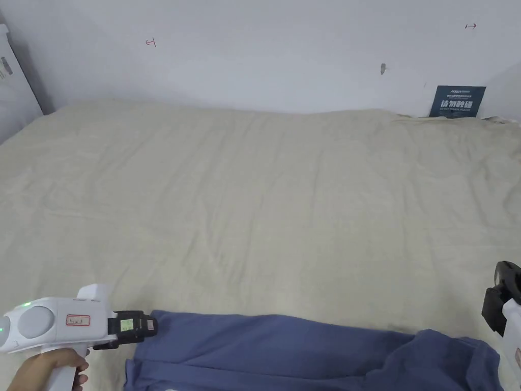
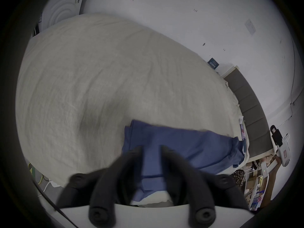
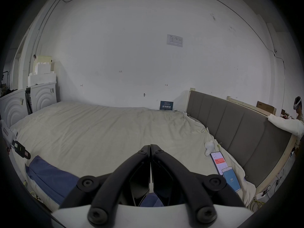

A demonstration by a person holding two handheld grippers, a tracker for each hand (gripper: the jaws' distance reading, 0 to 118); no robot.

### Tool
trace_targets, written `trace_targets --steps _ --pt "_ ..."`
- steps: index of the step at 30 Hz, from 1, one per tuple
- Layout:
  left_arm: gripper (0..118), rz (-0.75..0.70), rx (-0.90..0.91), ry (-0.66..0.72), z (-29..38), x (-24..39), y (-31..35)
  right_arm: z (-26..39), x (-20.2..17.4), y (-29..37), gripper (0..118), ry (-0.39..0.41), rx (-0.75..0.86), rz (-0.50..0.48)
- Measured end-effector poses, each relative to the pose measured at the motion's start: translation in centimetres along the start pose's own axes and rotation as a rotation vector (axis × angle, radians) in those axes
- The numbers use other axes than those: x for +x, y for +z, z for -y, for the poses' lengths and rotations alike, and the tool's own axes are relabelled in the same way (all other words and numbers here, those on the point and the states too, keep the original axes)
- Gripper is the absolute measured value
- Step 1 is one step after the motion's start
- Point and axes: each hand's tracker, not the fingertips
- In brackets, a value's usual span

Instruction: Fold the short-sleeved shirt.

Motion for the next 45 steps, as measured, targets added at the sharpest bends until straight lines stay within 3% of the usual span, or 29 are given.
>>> trace_targets --steps 4,9,13,18,24,27,36,45 --pt "79 -0.030 -0.012 0.004 -0.1 -1.0 -1.5 0.4 0.1 -0.3 0 0.003 -0.016 0.002" --pt "77 -0.030 -0.091 -0.008 0.2 -1.6 -3.4 0.9 -0.1 -0.4 0 0.004 -0.034 0.004" --pt "61 -0.077 -0.106 -0.049 0.7 -1.0 -4.2 1.2 0.0 -0.5 0 0.003 -0.045 0.005" --pt "25 -0.084 -0.104 -0.092 0.6 -0.5 -4.4 1.3 0.1 -0.6 0 0.001 -0.052 0.004" --pt "5 -0.084 -0.109 -0.095 0.7 0.4 -4.9 1.3 0.5 -0.5 0 -0.006 -0.053 0.010" --pt "3 -0.105 -0.100 -0.151 0.8 1.4 -4.3 1.2 0.6 -0.5 0 -0.006 -0.053 0.014" --pt "1 -0.042 -0.025 -0.043 -3.0 0.3 0.3 0.6 0.7 -0.5 0 -0.010 -0.038 0.020" --pt "1 -0.155 -0.078 -0.008 -5.8 -3.5 3.0 0.5 0.9 -0.1 0 -0.012 -0.034 0.020"
